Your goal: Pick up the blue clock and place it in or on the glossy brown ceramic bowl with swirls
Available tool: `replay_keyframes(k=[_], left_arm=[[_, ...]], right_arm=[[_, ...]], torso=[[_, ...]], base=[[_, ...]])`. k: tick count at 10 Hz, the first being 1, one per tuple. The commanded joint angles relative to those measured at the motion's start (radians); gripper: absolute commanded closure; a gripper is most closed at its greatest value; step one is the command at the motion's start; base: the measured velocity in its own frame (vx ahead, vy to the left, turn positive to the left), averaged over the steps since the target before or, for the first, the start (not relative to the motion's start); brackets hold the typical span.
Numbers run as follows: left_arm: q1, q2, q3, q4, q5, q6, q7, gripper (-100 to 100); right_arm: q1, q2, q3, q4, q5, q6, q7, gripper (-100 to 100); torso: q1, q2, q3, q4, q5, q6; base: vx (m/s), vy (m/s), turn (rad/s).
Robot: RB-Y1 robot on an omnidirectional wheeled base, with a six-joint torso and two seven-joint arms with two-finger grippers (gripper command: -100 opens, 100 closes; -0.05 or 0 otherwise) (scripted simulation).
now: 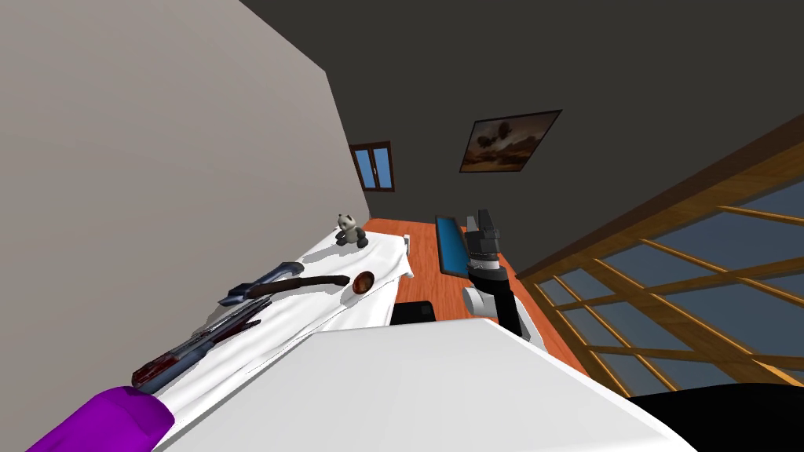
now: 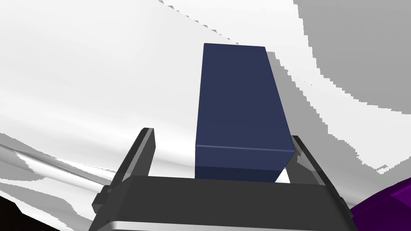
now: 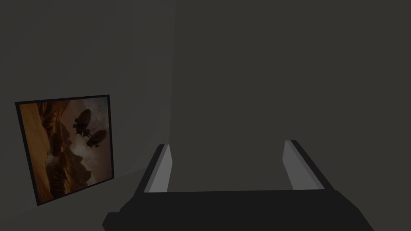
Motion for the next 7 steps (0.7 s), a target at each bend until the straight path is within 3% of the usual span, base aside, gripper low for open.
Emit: replay_keyframes(k=[1,2,3,7], left_arm=[[-0.032,-0.016,0.014,0.039,-0.015,-0.005,0.001,-100],[-0.017,-0.01,0.01,0.018,-0.01,-0.001,0.0,-100],[-0.018,-0.011,0.012,0.019,-0.012,-0.001,0.0,100],[-0.017,-0.011,0.011,0.019,-0.011,0.0,0.0,100]], right_arm=[[0.0,0.0,0.0,0.0,0.0,0.0,0.0,0],[0.0,0.0,0.0,0.0,0.0,0.0,0.0,0],[0.0,0.0,0.0,0.0,0.0,0.0,0.0,0],[0.0,0.0,0.0,0.0,0.0,0.0,0.0,0]], torso=[[0.0,0.0,0.0,0.0,0.0,0.0],[0.0,0.0,0.0,0.0,0.0,0.0],[0.0,-0.001,0.0,0.0,0.0,0.0],[0.0,-0.002,-0.001,0.0,0.001,0.0]], base=[[-0.043,0.022,-0.025],[-0.02,0.01,-0.008],[0.0,0.0,0.0],[0.0,0.0,0.0]])
